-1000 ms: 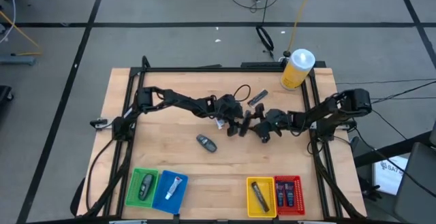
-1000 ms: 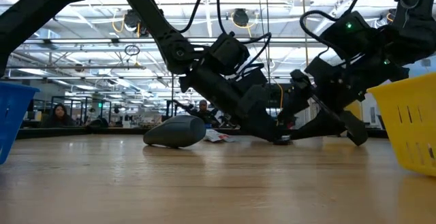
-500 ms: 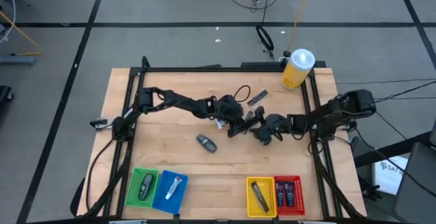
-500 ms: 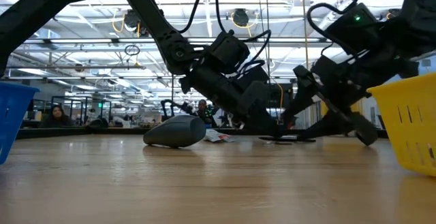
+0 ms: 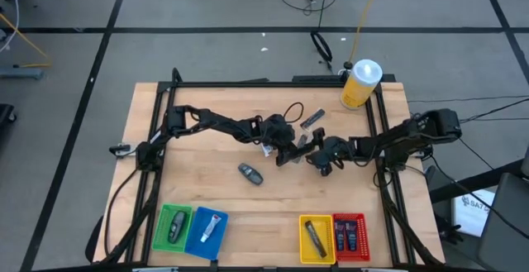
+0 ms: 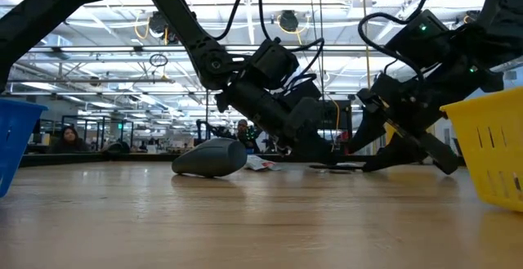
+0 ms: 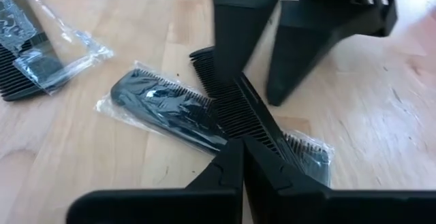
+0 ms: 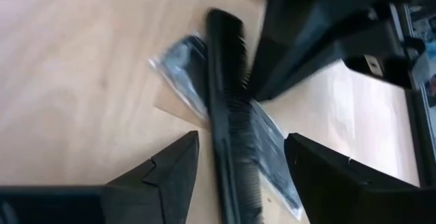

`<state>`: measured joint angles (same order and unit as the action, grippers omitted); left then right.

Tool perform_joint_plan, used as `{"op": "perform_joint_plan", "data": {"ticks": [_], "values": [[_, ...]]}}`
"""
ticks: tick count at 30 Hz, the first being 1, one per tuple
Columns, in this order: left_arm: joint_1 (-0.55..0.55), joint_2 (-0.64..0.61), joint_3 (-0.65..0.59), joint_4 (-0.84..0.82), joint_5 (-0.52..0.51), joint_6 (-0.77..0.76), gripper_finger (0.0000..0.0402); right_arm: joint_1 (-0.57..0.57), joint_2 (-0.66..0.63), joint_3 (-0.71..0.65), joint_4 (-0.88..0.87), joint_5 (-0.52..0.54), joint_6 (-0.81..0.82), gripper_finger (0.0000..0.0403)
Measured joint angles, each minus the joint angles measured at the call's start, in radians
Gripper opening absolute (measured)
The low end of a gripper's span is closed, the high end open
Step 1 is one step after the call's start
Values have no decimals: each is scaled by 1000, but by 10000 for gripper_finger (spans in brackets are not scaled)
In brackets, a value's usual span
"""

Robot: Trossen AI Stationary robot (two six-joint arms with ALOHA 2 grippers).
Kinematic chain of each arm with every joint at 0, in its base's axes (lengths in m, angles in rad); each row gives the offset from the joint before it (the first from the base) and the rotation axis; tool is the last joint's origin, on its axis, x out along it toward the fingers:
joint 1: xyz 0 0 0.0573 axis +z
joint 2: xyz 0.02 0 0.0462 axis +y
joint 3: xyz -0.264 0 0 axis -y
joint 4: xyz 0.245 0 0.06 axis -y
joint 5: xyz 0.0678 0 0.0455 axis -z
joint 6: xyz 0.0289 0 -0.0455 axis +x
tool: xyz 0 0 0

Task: Pick & Place Travel size toiletries
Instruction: Put the black comb into the yellow bin

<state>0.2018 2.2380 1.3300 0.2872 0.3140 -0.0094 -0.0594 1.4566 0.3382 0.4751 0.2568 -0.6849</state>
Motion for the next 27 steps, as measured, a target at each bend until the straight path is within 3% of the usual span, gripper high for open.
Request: {"op": "perform_joint_plan", "data": {"ticks": [10,15,21,27], "values": [[-27,0,0,5,35,53,6,-32,0,-1,37,6,-88,148],[-35,-3,0,5,-59,34,5,-15,-1,0,63,10,-175,132],[-11,-69,3,-1,-79,-88,2,17,-2,17,-6,9,-96,169],[2,-22,1,33,-81,-117,2,11,8,90,-153,-26,-82,213]]}}
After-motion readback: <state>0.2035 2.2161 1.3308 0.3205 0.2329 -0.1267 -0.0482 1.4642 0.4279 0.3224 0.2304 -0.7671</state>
